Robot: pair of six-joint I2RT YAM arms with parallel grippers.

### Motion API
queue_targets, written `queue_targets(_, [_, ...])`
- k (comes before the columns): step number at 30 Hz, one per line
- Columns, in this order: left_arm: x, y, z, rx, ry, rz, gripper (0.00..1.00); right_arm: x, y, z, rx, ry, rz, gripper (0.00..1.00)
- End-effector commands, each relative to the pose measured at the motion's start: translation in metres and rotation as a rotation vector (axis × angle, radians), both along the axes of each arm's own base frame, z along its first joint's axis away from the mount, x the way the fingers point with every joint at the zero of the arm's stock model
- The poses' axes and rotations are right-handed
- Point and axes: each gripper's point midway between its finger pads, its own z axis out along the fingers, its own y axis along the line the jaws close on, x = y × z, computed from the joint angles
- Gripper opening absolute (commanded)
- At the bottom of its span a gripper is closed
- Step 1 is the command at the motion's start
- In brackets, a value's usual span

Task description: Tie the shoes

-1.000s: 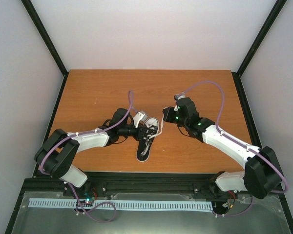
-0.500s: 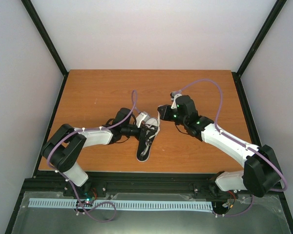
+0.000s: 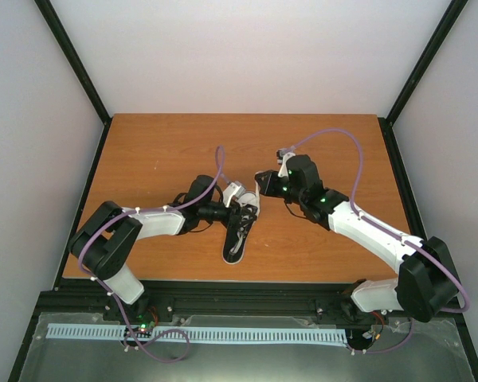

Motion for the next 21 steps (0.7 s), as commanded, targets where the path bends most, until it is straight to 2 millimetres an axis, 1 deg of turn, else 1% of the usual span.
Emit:
queue_targets(1, [0.003,-0.01,0.022,-0.014,-0.103,-0.024,0.55,-0.001,0.009,0.042,0.079,-0.074,0.023,0.03])
queue_targets(5, [0.008,-0.01,0.023,0.016,-0.125,-0.002,0.57,-0.003,0.01,0.05,0.099,-0.08,0.027,0.03])
queue_targets(7, [0.01,-0.008,0.024,0.029,-0.136,0.013,0.6,-0.003,0.012,0.055,0.108,-0.084,0.028,0.03])
queue_targets(12, [0.012,-0.006,0.031,0.038,-0.161,0.019,0.64,-0.003,0.02,0.06,0.116,-0.085,0.043,0.03])
queue_targets(19, [0.009,-0.009,0.036,0.033,-0.168,-0.011,0.64,-0.003,0.032,0.063,0.114,-0.086,0.063,0.03])
queue_targets(21, [0.007,-0.011,0.035,0.031,-0.161,-0.029,0.63,-0.003,0.035,0.062,0.112,-0.085,0.065,0.03])
